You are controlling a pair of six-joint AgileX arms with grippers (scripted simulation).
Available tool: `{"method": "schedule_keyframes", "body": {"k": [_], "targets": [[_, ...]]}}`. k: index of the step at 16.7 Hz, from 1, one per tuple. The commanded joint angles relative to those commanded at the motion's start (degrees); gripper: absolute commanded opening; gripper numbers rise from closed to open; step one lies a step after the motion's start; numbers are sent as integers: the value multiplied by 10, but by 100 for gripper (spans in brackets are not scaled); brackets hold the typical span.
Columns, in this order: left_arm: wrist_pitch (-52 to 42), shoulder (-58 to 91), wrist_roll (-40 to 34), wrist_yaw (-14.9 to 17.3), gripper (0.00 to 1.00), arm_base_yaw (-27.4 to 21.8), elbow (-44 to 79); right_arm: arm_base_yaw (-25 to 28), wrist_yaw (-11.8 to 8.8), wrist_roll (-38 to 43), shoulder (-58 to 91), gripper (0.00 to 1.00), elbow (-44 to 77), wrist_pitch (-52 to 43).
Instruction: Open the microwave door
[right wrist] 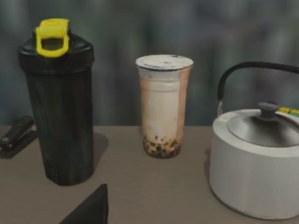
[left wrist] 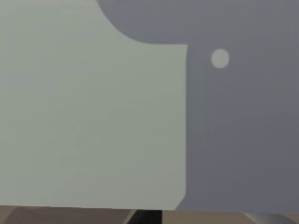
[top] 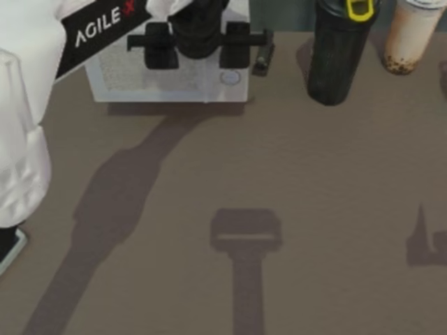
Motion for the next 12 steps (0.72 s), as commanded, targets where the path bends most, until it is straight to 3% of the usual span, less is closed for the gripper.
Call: {"method": "schedule_keyframes", "body": {"k": [6, 12], "targets": [[0, 0, 0, 0, 2, 0, 0, 0, 0, 0, 0, 100, 0, 0], [0, 0, 0, 0, 0, 0, 0, 0, 0, 0, 0, 100, 0, 0]]}}
